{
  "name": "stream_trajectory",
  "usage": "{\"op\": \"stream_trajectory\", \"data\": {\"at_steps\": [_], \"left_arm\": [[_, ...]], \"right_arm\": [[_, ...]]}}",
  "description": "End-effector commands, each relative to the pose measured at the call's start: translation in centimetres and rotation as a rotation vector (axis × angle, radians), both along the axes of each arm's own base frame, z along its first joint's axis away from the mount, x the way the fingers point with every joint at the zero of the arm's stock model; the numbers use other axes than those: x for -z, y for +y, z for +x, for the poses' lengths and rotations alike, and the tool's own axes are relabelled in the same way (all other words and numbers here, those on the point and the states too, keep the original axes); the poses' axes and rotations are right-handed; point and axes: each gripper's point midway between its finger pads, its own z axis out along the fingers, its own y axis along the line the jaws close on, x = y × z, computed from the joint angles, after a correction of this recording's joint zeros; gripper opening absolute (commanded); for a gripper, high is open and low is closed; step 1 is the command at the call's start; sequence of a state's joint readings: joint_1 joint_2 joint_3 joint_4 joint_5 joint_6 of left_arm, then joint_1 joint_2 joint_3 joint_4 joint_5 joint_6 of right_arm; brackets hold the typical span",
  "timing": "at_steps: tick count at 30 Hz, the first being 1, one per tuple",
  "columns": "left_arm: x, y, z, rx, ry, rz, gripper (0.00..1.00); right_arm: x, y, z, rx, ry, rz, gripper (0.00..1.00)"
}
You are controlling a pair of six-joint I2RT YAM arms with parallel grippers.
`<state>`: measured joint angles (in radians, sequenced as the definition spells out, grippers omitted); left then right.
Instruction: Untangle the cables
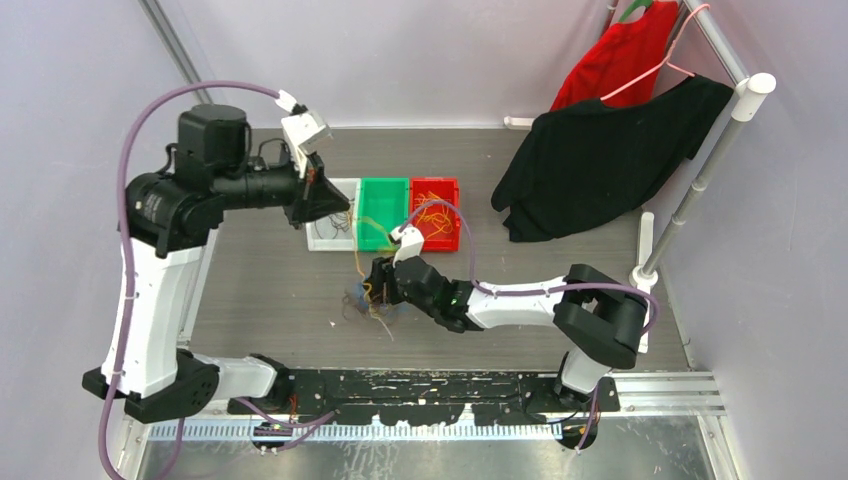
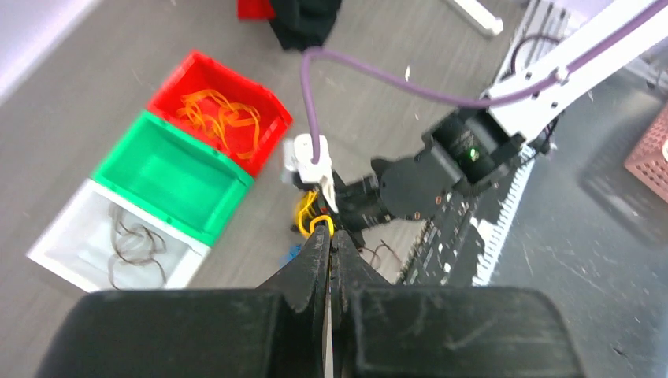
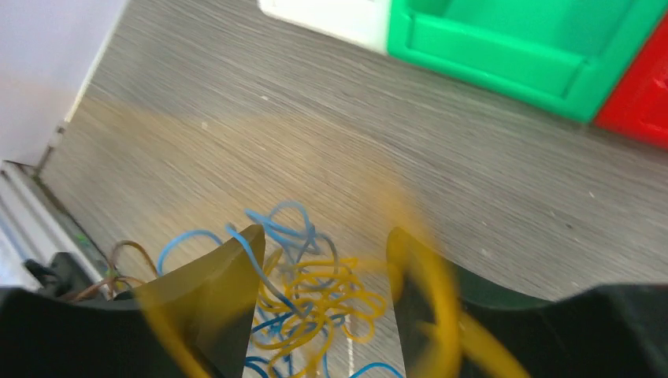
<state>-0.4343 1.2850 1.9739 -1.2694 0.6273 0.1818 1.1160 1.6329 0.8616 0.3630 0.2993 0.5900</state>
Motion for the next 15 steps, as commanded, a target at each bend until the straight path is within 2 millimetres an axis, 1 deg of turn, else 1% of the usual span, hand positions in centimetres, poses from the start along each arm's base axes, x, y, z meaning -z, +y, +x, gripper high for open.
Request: {"op": "stream_trajectory", "data": {"at_steps": [1, 3, 9, 13, 15], "left_arm": [[-5.2, 0.4, 0.4, -0.034, -0.176, -0.059, 0.0], [-6.7, 0.7, 0.6, -0.053, -0.224, -0.074, 0.0], [-10.3, 1.2, 0.7, -0.085, -0.35, -0.114, 0.0], [-12.0, 1.4, 0.6, -0.087, -0.414, -0.141, 0.0], [-12.5, 1.4, 0.4, -0.088, -0.425, -0.153, 0.0]], "right_arm": [[0.5, -0.9, 0.8, 0.081, -0.024, 0.025, 0.63], [1.0, -1.1, 0.7, 0.085, -0.019, 0.018, 0.64], [2.3, -1.5, 0.3, 0.094, 0.001, 0.001, 0.63], [3.1, -1.8, 0.1, 0.096, 0.012, -0.015, 0.63], [3.0, -1.9, 0.0, 0.099, 0.01, -0.015, 0.63]]}}
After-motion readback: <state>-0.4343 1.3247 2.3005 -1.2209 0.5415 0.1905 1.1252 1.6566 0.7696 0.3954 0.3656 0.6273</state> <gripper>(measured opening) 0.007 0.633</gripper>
